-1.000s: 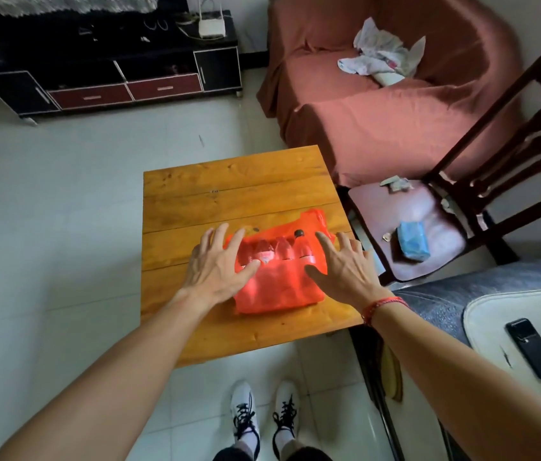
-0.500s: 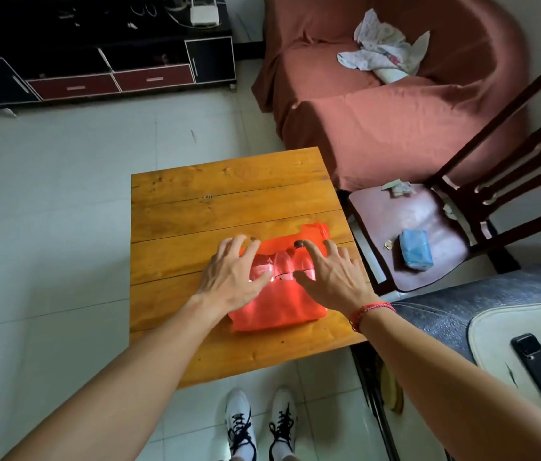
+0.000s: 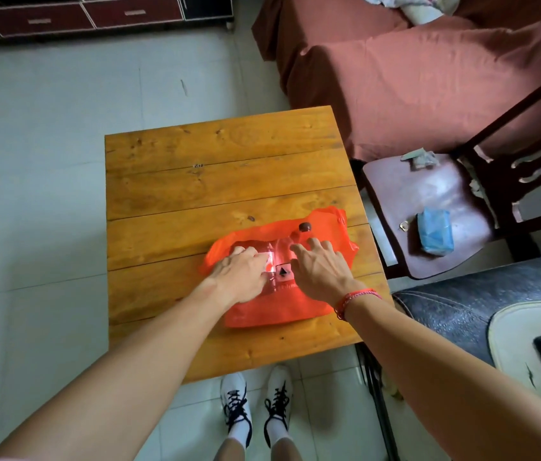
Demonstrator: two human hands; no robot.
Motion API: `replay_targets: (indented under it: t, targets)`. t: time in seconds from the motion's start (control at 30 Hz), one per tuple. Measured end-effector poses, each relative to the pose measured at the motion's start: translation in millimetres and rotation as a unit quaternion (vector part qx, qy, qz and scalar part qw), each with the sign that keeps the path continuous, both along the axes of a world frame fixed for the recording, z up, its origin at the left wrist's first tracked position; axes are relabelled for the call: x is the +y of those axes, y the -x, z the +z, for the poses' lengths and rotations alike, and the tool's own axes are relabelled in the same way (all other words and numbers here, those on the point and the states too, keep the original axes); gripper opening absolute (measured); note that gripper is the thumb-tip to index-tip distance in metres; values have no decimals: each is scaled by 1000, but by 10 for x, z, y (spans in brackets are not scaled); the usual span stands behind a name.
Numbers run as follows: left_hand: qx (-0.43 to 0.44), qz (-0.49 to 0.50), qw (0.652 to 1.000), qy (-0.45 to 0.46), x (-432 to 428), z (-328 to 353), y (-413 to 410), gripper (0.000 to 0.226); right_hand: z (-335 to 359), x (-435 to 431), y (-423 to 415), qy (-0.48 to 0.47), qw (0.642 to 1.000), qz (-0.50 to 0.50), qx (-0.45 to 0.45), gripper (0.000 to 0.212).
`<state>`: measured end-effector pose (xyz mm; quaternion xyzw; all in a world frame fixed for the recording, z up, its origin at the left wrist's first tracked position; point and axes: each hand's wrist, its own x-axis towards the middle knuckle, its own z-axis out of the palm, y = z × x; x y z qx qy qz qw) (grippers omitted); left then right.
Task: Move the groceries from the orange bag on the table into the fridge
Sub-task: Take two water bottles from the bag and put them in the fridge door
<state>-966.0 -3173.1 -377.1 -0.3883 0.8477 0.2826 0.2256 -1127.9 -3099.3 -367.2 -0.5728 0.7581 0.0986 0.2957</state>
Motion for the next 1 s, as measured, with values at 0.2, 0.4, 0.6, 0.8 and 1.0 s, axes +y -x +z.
replay_targets:
  t: [0.2,0.4,0.6,0.8,1.0]
  targets:
    - [-41,30,999,3,-257,-227,98,60,-327,-212,55,-32,999,-17,-27,61]
    - [-29,78,997,7,-425,-314,88,72,-453,-342,168,-38,998,-51,-19,64]
    - [-31,84,996,6,-442,-305,161,57,-410,-465,219,-40,996,-77,-27,68]
    - [-54,90,994,-17,-316,-528,294,45,-555,-546,158,-41,994,-92,-30,47]
    - [-58,144,988,-8,-309,-880,423,63,-869,-636,128,-54,987,-150,-37,44]
